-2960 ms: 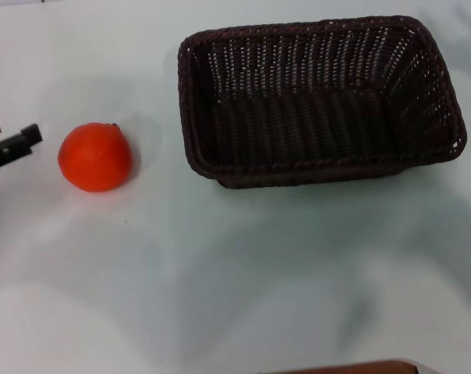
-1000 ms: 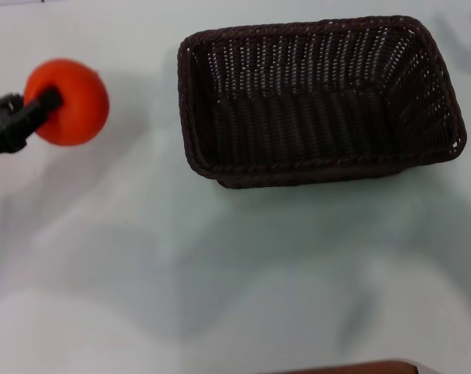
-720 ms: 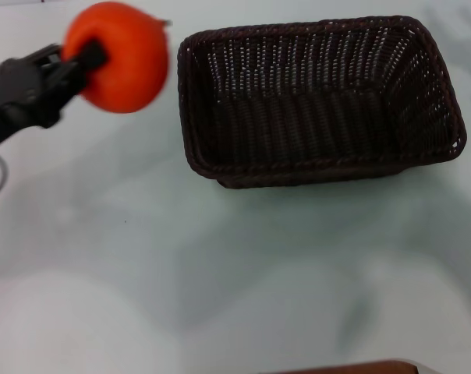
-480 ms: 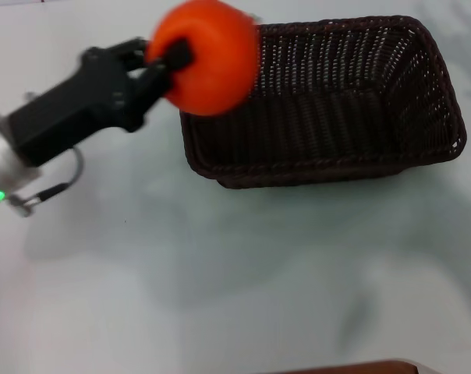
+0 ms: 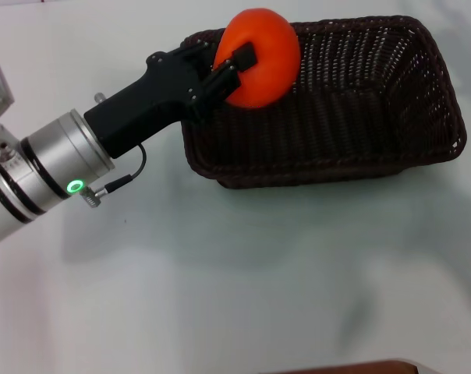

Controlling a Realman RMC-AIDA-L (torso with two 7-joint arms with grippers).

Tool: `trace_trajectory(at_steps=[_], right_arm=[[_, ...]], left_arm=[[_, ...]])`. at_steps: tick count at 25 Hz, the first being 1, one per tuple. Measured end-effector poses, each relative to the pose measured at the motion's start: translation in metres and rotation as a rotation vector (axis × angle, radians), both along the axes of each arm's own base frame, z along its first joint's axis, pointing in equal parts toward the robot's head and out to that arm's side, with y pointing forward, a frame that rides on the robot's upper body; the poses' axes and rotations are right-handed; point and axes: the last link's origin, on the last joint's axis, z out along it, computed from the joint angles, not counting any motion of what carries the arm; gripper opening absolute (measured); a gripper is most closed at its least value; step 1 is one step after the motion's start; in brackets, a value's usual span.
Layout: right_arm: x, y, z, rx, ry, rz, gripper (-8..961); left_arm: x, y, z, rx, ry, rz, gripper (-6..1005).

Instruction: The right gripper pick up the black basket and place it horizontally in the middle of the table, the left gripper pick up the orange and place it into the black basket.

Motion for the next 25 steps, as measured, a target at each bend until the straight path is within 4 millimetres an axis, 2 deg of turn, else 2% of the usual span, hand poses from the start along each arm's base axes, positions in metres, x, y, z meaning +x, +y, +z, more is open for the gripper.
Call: trace_trajectory(at_steps=[9,11,14,20,25], right_arm=[[-0.001,-0.002,-0.007,0.054,-0.031,0.001,733],[-0.001,-0.003,-0.009,0.095,-0.029,-0.002,733],[-0.002,-0.005,-0.013,0.188,-0.051,-0.026,733],[-0.008,-0.009,-0.026,0.331,-0.121,-0.054,734],[-0.008,-0.013,-0.040,0.384,-0.146,-0.111,734]], left_arm=[[-0.022,-0.011,0.003,0.093,0.024,0.042,508],[-0.029,-0.013,0.010,0.145,0.015,0.067,588],[-0.046,-0.017,0.024,0.257,-0.002,0.131,788],[-0.095,-0.035,0.050,0.481,-0.006,0.351,852],[-0.128,-0.055,0.074,0.643,-0.042,0.511,894]])
